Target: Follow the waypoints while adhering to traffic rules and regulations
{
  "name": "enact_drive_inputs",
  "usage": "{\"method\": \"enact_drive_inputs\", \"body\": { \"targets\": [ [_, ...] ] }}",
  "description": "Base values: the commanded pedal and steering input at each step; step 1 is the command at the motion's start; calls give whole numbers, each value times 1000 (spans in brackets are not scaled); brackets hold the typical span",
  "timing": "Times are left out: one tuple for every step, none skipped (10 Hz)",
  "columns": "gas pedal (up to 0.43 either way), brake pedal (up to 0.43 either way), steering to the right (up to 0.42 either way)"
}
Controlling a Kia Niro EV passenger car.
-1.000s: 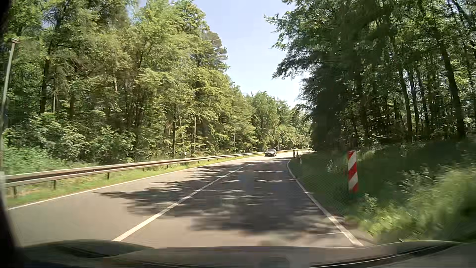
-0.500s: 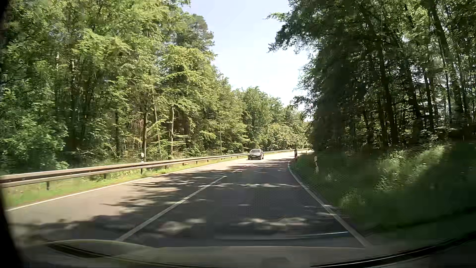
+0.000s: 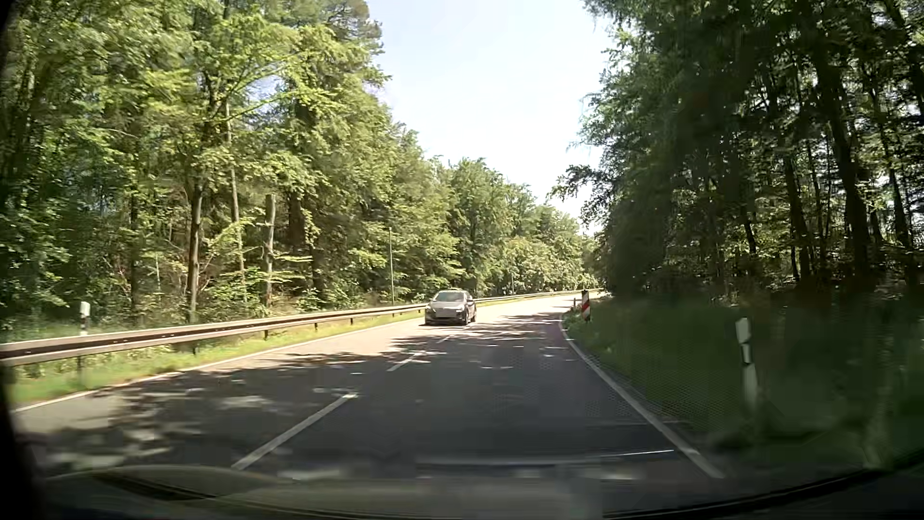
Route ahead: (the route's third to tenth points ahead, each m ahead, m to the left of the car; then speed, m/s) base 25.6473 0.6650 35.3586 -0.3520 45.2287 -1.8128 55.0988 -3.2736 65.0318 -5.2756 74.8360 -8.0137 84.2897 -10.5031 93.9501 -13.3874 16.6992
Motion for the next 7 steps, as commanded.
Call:
{"method": "enact_drive_inputs", "body": {
  "targets": [
    [47, 30, 18],
    [47, 30, 18],
    [47, 30, 18],
    [47, 30, 18],
    [47, 30, 18],
    [47, 30, 18],
    [47, 30, 18]
  ]
}}
